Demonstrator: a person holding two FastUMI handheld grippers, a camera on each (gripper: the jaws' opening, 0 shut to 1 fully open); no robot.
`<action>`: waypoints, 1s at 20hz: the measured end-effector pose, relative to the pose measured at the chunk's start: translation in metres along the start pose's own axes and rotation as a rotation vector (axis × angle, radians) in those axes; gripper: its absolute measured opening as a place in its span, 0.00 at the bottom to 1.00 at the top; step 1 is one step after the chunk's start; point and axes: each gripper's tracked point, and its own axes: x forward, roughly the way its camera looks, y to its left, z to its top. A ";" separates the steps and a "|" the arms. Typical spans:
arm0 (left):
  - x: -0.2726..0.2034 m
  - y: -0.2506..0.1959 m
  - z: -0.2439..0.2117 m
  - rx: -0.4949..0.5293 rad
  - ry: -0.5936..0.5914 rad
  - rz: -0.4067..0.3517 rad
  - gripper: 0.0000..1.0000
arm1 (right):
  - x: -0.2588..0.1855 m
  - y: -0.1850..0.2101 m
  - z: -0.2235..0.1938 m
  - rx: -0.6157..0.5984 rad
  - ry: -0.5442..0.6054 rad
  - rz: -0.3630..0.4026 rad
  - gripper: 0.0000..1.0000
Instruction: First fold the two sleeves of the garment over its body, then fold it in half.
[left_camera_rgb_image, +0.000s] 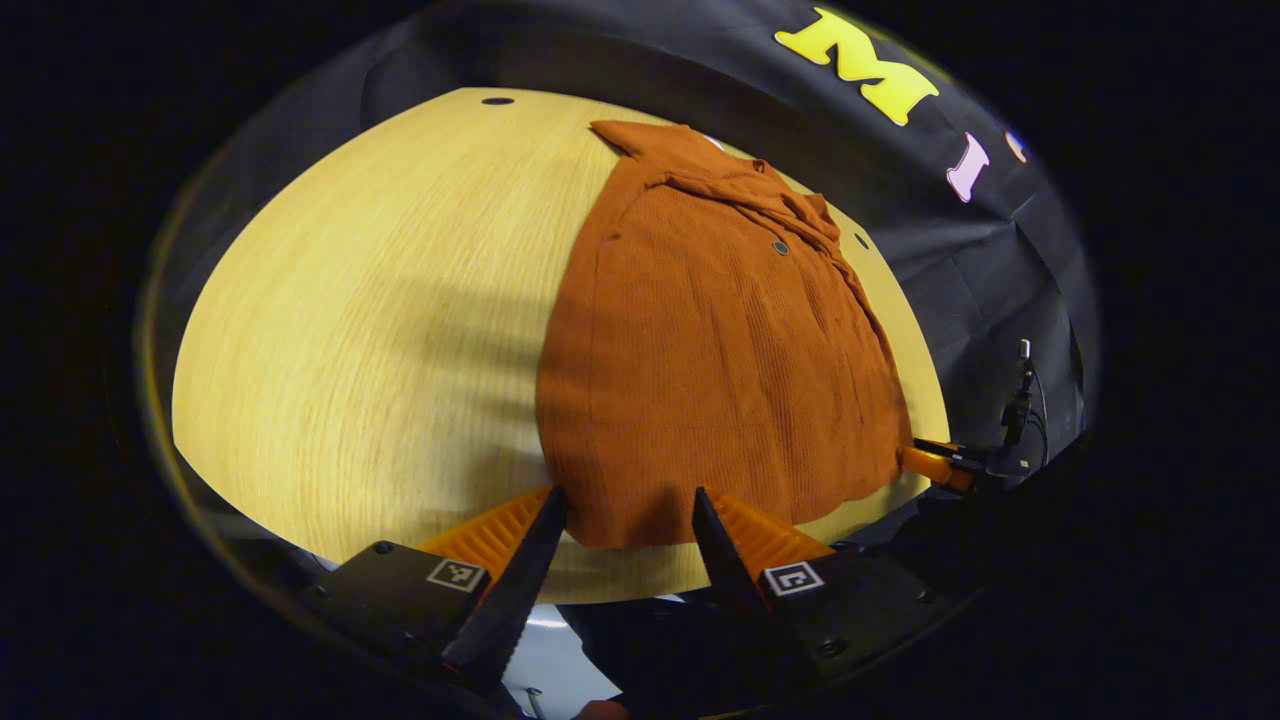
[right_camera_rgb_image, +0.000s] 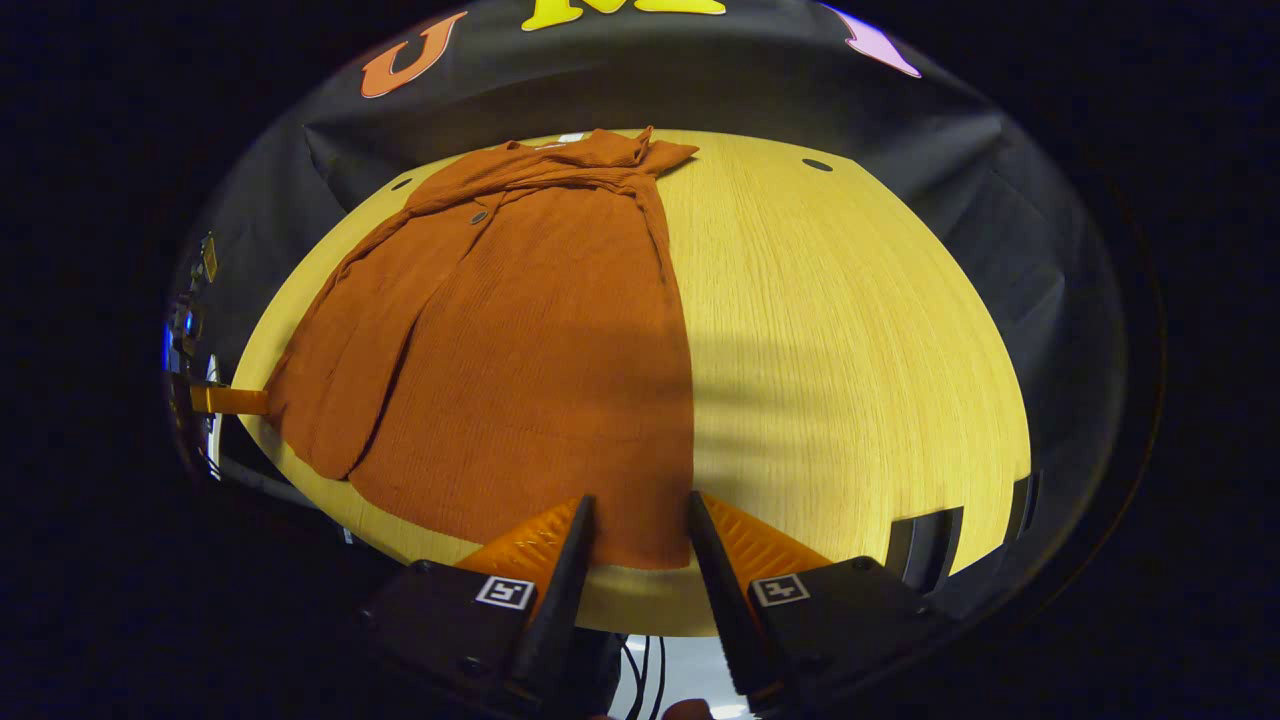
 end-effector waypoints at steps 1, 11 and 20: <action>0.003 -0.004 -0.002 -0.014 0.007 -0.017 0.81 | 0.001 0.001 0.002 0.004 0.003 0.002 0.59; 0.005 -0.008 0.012 0.090 -0.031 0.043 0.04 | -0.008 0.004 0.028 0.200 -0.012 0.085 0.01; -0.020 -0.037 0.107 0.156 -0.180 0.007 0.03 | -0.032 -0.003 0.122 0.257 -0.170 0.124 0.01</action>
